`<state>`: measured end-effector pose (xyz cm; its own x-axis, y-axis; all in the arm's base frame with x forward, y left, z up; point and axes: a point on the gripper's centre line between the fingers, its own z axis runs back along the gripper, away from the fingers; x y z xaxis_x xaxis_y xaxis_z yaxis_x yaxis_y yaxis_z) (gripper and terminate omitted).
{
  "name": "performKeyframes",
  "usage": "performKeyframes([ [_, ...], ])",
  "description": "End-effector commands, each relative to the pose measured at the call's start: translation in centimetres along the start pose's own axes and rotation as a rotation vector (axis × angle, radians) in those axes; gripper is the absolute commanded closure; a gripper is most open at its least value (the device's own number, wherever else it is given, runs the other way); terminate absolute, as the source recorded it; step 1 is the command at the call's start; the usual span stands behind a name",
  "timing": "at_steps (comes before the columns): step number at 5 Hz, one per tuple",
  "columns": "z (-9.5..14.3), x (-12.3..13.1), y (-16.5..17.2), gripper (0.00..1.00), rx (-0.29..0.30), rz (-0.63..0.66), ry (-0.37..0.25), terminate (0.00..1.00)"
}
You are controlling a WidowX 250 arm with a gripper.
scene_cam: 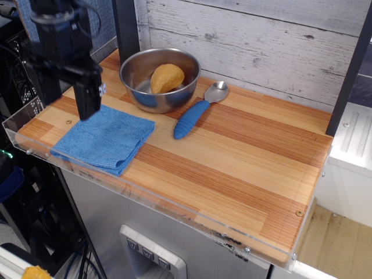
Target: Move the blue cloth from left to right side
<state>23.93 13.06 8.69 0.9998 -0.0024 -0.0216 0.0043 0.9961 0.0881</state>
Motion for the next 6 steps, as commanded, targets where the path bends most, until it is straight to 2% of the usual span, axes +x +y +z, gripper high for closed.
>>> performKeyframes([
  [1,-3.5,1.6,0.9,0.0,0.048,0.011,0.045,0.0],
  [2,-4.8,1.9,0.6,0.0,0.066,0.009,0.06,0.0],
  [4,-5.4,1.0,0.5,0.0,0.08,0.05,0.032,0.0],
  [6,-5.9,-0.1,1.7,0.0,0.038,0.096,-0.013,0.0],
])
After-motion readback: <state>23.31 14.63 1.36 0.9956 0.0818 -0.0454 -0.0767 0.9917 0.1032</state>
